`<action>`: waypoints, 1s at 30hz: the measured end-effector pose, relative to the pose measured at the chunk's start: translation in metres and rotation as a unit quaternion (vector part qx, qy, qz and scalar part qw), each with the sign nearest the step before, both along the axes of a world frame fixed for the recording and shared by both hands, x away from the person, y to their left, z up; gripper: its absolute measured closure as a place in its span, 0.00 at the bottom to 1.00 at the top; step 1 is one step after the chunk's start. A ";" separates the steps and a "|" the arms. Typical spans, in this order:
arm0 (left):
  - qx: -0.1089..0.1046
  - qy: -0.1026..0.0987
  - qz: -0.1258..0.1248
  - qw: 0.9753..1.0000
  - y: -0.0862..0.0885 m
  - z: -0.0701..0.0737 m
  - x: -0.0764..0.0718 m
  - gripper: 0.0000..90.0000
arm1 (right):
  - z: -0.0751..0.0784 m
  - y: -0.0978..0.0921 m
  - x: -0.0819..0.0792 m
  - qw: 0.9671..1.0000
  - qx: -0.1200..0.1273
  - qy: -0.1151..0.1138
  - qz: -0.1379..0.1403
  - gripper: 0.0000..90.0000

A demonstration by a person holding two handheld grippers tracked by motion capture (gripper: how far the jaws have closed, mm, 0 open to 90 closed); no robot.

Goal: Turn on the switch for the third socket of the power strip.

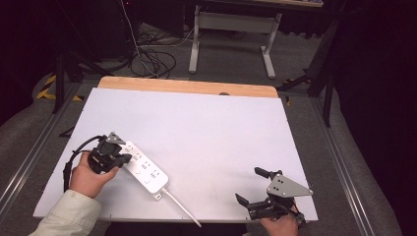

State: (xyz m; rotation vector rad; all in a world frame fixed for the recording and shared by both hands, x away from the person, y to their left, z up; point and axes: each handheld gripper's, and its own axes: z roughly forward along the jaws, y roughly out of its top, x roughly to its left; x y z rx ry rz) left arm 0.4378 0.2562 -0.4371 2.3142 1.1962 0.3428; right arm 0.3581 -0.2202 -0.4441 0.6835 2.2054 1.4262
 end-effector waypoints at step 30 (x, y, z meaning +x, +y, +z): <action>0.005 0.015 -0.002 1.000 -0.002 -0.004 0.001 1.00 | 0.000 0.000 -0.001 1.000 0.001 0.001 0.001 0.02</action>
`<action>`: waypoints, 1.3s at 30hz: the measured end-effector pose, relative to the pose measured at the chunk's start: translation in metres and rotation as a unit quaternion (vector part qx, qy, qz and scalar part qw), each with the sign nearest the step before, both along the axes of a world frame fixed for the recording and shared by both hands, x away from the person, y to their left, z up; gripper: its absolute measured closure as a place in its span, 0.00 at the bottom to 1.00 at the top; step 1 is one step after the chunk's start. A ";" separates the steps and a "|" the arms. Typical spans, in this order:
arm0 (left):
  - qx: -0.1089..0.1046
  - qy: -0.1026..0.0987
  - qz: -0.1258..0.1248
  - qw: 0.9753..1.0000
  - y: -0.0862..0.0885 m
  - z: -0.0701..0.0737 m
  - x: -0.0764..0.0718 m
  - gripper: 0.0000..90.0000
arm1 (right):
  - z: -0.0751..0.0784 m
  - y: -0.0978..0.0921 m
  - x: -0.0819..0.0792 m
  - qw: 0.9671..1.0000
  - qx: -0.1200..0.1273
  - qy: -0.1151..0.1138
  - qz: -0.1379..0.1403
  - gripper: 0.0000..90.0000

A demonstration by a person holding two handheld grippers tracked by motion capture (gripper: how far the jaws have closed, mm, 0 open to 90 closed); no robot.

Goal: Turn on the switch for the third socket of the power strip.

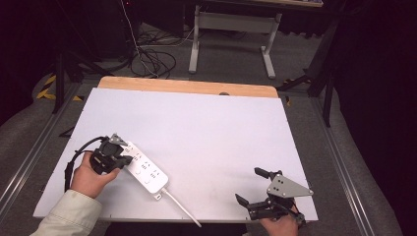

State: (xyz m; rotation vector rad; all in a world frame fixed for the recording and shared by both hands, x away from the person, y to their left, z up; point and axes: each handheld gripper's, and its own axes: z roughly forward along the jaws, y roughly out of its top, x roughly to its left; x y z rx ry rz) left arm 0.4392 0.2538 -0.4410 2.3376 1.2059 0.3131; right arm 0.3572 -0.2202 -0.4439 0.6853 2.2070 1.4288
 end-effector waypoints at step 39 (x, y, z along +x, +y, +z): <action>-0.009 -0.009 0.022 1.000 0.002 0.004 0.000 1.00 | 0.000 0.000 0.001 1.000 0.001 0.000 0.002 0.02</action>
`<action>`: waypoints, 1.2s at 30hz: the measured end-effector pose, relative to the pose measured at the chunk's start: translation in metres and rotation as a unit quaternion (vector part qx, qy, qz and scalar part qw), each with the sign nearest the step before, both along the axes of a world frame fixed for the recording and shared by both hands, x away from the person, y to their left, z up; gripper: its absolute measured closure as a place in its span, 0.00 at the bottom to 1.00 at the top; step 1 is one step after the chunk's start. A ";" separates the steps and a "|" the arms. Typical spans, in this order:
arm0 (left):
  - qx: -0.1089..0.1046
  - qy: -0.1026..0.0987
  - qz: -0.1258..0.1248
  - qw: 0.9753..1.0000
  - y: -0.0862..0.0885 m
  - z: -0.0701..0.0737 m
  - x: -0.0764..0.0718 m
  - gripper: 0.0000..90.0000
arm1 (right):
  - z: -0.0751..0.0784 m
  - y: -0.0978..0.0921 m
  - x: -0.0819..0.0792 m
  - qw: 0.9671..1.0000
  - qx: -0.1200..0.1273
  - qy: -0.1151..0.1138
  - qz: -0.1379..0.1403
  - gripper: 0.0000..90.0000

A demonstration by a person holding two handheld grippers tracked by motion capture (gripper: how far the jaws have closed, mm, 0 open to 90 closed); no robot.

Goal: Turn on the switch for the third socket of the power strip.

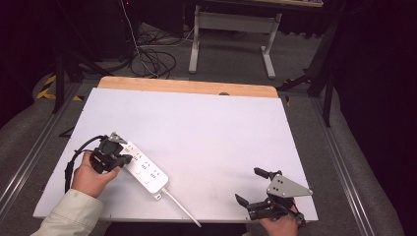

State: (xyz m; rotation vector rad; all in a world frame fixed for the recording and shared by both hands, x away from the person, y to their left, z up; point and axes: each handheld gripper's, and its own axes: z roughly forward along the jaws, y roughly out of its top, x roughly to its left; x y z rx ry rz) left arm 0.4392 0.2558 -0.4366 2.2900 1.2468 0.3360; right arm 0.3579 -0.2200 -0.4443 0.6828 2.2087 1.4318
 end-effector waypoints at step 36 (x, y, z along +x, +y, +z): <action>-0.050 -0.094 -0.048 0.993 -0.007 0.055 -0.034 0.52 | -0.001 -0.001 0.001 1.000 -0.001 0.003 -0.002 0.02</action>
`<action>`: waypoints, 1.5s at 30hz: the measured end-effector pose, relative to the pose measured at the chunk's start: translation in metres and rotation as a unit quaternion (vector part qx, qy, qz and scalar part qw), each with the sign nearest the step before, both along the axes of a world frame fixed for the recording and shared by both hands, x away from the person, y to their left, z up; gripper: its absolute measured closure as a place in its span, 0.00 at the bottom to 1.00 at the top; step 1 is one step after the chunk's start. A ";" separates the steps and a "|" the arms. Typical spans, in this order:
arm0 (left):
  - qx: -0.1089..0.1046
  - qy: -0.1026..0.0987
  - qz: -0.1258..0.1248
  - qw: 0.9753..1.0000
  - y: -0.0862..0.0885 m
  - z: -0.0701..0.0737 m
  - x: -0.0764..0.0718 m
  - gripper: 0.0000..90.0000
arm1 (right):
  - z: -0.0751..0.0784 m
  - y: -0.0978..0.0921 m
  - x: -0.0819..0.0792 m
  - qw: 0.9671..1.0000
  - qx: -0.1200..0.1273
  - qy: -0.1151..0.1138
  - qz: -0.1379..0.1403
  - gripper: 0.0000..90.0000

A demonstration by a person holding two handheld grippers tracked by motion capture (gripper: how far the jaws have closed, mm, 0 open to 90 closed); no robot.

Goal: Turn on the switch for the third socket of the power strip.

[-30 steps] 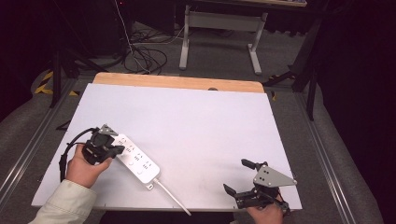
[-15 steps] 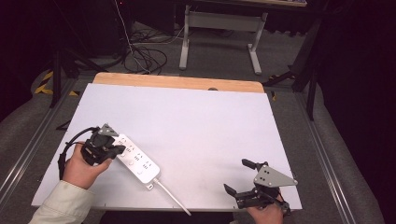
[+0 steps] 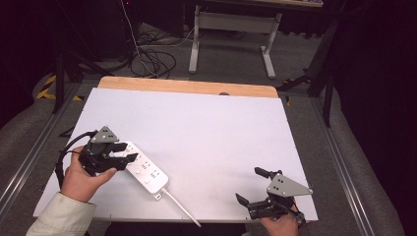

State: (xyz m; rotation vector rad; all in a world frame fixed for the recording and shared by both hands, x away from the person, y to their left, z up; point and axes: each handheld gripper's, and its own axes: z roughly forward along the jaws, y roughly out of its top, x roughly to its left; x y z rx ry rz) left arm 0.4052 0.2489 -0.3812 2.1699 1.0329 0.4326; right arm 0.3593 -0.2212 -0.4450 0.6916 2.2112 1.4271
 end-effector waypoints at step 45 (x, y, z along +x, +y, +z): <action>-0.109 -0.135 -0.001 0.985 0.067 -0.035 -0.062 0.16 | 0.000 0.000 -0.001 1.000 0.002 0.001 0.003 0.02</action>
